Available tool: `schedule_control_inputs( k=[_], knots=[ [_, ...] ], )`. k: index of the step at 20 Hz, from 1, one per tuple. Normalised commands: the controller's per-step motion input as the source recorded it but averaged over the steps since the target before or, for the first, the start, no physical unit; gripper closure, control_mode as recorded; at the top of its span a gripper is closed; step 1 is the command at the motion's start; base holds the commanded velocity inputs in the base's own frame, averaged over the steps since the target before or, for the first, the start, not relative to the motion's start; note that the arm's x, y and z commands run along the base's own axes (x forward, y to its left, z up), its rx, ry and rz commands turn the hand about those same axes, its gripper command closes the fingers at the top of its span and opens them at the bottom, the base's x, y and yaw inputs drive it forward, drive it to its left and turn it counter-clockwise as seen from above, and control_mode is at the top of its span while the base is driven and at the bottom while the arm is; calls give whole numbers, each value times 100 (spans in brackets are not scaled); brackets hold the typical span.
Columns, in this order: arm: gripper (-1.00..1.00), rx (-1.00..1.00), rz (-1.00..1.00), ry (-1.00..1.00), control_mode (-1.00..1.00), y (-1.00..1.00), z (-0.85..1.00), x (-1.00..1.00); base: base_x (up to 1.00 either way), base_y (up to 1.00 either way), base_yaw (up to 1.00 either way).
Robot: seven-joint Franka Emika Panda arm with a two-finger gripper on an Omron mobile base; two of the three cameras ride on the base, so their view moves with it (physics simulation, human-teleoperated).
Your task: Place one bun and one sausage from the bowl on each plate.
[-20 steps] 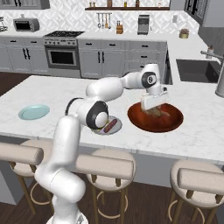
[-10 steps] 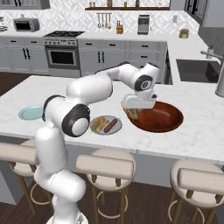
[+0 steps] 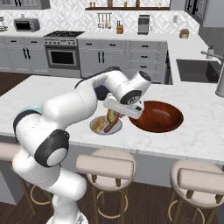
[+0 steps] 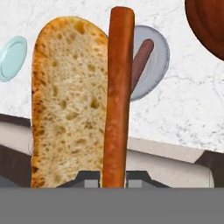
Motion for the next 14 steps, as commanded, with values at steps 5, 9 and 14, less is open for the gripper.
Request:
schedule_control_inputs(
  k=[5, 9, 14],
  knots=[
    [100, -14, -23, 7, -100, 100, 0, -40, 0, 0, 0],
    [100, -34, -2, 23, -100, 69, -10, 9, 0, 0, 0],
    [100, -10, 0, 3, -100, 8, -36, 1, 0, 0, 0]
  ],
)
